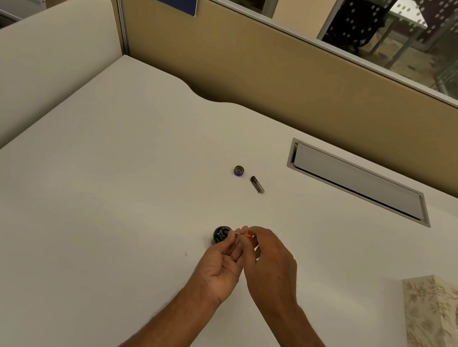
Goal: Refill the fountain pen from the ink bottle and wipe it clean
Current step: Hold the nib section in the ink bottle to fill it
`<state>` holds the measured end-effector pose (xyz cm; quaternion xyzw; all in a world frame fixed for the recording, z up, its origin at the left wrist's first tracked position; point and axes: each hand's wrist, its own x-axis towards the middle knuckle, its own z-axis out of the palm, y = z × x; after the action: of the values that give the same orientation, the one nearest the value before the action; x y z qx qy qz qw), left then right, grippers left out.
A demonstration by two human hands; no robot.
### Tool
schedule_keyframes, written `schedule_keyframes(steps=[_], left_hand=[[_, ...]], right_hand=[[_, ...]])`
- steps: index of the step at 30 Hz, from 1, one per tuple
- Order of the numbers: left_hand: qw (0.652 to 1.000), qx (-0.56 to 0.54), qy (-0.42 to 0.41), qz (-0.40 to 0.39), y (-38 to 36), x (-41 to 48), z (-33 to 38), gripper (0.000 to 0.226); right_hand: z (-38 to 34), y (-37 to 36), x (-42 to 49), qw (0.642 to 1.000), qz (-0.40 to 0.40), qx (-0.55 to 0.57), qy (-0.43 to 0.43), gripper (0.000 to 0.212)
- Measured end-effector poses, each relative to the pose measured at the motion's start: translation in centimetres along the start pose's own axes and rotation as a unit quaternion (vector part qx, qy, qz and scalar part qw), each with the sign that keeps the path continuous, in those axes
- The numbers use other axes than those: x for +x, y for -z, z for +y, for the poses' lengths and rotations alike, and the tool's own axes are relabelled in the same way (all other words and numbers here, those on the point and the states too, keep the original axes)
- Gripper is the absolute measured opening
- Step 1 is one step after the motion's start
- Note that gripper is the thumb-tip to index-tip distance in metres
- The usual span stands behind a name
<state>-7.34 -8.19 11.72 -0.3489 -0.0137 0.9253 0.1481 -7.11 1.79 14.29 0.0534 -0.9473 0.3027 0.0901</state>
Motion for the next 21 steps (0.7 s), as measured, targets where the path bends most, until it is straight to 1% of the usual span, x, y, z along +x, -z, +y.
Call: schedule_keyframes(steps=[2,4,7,10,11,14,17,20,21], left_hand=[[1.000,0.003,-0.005,0.000,0.22,0.19,-0.02,0.023],[1.000,0.000,-0.010,-0.001,0.56,0.50,-0.05,0.028],[1.000,-0.006,-0.013,-0.003,0.71,0.66,0.00,0.023],[1.000,-0.010,-0.009,-0.006,0.74,0.73,0.04,0.024],[1.000,-0.008,-0.008,-0.008,0.75,0.75,0.05,0.025],[1.000,0.003,-0.006,-0.011,0.70,0.81,0.11,0.025],[1.000,-0.008,-0.005,-0.009,0.69,0.94,0.14,0.026],[1.000,-0.014,0.000,-0.009,0.65,0.93,0.20,0.024],[1.000,-0.013,0.001,-0.009,0.61,0.92,0.23,0.023]], right_hand=[[0.13,0.26,-0.15,1.000,-0.011,0.013,0.011,0.014],[0.21,0.35,-0.15,1.000,-0.011,0.019,0.015,0.015],[0.22,-0.02,0.06,1.000,-0.005,0.010,0.007,0.013],[0.34,-0.31,0.50,1.000,0.015,-0.024,-0.004,0.027],[0.34,-0.28,0.58,0.999,0.013,-0.029,-0.008,0.025],[0.32,0.13,0.40,1.000,-0.005,-0.011,0.002,0.005],[0.40,0.13,0.30,1.000,-0.004,-0.005,0.016,0.010],[0.20,-0.12,0.55,0.999,0.013,-0.030,0.006,0.019],[0.16,-0.17,0.61,0.999,0.013,-0.031,0.001,0.019]])
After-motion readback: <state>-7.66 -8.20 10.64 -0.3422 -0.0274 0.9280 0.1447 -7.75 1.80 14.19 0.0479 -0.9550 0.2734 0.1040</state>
